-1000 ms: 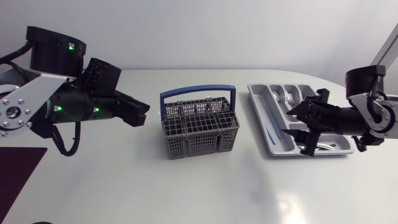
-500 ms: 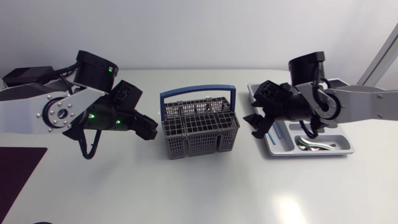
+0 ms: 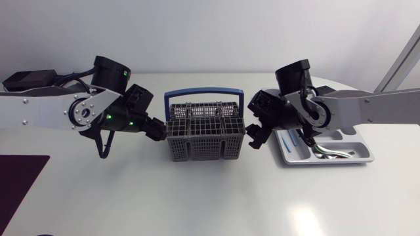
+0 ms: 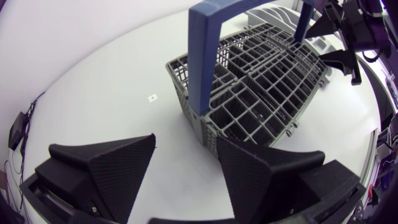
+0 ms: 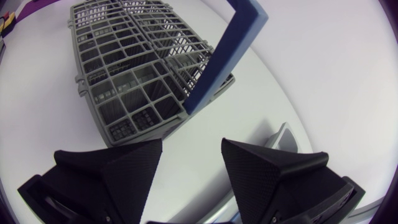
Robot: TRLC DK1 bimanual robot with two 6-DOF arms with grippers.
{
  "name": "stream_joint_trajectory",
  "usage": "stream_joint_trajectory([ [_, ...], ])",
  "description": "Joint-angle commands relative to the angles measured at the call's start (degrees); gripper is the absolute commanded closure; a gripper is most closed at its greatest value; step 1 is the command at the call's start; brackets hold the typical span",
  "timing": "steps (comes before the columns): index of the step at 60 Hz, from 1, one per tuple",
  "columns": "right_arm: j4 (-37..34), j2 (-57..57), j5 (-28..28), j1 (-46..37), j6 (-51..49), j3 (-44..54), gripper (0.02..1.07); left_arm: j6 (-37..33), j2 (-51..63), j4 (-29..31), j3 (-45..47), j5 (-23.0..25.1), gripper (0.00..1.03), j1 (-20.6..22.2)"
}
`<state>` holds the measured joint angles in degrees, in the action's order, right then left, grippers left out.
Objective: Unload the cutlery basket into the drawer organizer.
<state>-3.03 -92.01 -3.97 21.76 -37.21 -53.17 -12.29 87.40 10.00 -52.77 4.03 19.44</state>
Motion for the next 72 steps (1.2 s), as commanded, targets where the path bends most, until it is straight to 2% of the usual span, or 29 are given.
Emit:
stream_joint_trajectory([
  [1, 0.0, -2.0, -0.6, 2.5, 2.6, -2.2, 0.37, -1.6, 2.3, -0.9, -1.9, 1.2, 0.19, -0.6],
  [17, -0.2, -5.3, 2.2, 5.0, 4.7, -5.9, 0.37, -3.1, 3.7, -1.3, -3.7, 1.3, 0.19, -4.1],
  [36, -0.5, -8.9, 4.4, 4.4, 5.3, -9.9, 0.37, -3.1, 4.3, -1.3, -4.6, 1.5, 0.19, -4.1],
  [72, -0.3, -6.3, 6.3, 1.9, 5.9, -8.1, 0.37, -2.7, 5.1, -1.2, -4.9, 1.6, 0.18, -2.9],
])
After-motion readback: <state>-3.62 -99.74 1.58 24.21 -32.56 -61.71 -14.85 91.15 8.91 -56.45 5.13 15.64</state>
